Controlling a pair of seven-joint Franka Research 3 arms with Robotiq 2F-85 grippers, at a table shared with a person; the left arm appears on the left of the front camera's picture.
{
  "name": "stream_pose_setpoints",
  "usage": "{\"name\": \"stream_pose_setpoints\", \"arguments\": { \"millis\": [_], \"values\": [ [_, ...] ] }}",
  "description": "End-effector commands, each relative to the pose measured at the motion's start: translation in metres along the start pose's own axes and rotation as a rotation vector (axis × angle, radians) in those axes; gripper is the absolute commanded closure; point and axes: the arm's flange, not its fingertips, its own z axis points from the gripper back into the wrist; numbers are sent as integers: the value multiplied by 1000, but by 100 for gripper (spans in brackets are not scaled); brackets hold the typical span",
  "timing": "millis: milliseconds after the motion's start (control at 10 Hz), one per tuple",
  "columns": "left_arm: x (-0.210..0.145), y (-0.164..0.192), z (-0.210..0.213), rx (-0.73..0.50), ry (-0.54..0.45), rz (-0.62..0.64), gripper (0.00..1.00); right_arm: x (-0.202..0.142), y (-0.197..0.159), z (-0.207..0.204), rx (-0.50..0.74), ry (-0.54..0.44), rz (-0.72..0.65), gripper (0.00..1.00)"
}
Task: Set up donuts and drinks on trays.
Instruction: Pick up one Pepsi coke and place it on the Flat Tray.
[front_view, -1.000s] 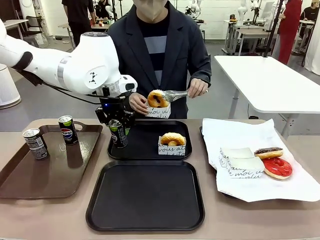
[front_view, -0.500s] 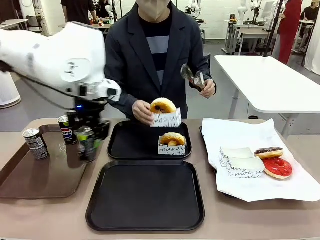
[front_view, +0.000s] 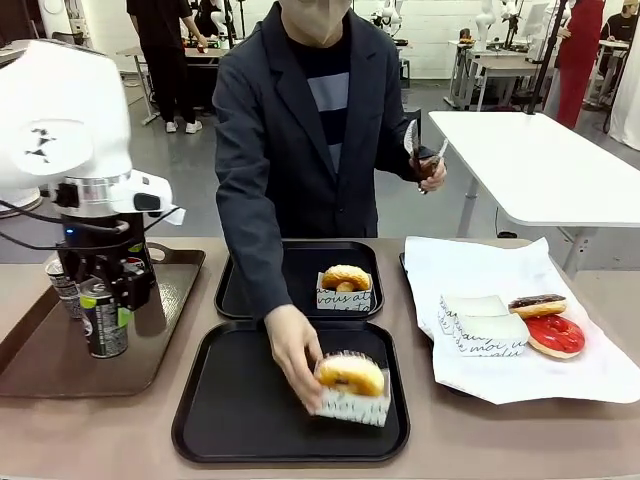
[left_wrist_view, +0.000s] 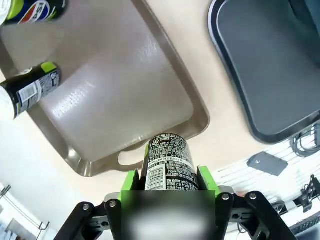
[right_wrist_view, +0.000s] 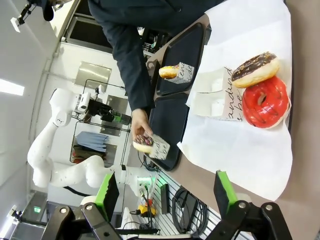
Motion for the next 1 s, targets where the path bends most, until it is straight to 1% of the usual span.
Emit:
{"name": "stream_pose_setpoints", "arguments": {
  "millis": [0,700,800,900],
  "values": [
    [19,-7,6,19,2,24,41,1,-1,1,15,-13,19,0],
    [19,-7,6,19,2,24,41,1,-1,1,15,-13,19,0],
    [19,-9,1,1,8,10,41,1,-1,1,15,-13,19,0],
    [35,-15,19,-54,-9,1,41,1,-1,1,15,-13,19,0]
  ]
}}
